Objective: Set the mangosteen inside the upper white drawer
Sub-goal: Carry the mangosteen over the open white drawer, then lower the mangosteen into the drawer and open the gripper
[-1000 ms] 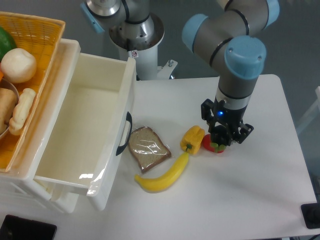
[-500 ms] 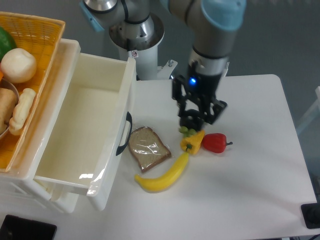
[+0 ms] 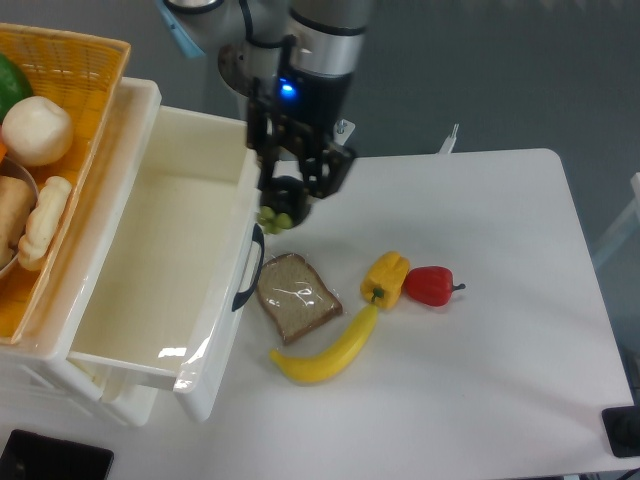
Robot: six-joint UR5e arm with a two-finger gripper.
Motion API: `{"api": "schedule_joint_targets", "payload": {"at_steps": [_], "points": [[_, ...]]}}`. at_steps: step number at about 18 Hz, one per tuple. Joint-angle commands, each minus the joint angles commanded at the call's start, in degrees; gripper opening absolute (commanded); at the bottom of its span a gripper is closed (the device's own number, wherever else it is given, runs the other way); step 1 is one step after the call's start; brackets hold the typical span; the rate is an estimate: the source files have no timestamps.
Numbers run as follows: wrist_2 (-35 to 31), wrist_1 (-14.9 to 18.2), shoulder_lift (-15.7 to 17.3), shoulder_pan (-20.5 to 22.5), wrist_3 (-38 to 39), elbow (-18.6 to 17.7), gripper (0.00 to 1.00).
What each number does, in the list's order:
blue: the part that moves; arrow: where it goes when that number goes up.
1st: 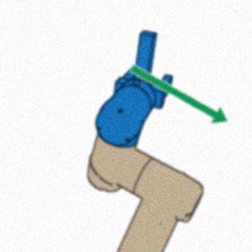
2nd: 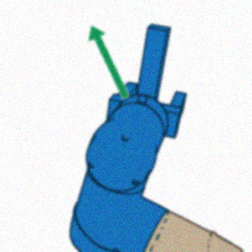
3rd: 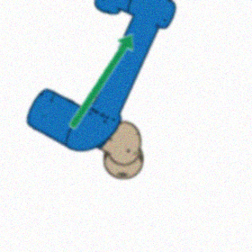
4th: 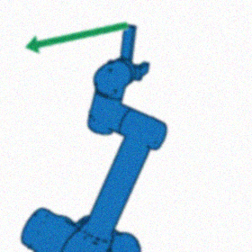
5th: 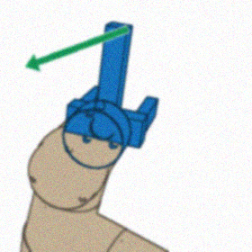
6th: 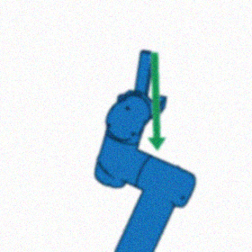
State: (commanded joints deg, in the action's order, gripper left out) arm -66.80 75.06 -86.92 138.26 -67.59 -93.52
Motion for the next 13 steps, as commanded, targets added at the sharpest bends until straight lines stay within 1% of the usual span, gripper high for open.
{"api": "schedule_joint_targets", "payload": {"at_steps": [2, 5, 7, 10, 13], "points": [[1.06, 0.0, -0.17, -1.14, 0.0, 0.0, 0.01], [1.68, -0.17, -0.35, -3.69, -0.52, -1.4, 0.03], [1.85, -0.35, -0.88, -4.49, -0.88, -1.76, 0.04], [1.85, -0.44, -2.63, -5.54, -2.98, -1.58, 0.07], [1.85, -0.44, -4.65, -5.72, -5.62, -1.15, 0.09]]}}
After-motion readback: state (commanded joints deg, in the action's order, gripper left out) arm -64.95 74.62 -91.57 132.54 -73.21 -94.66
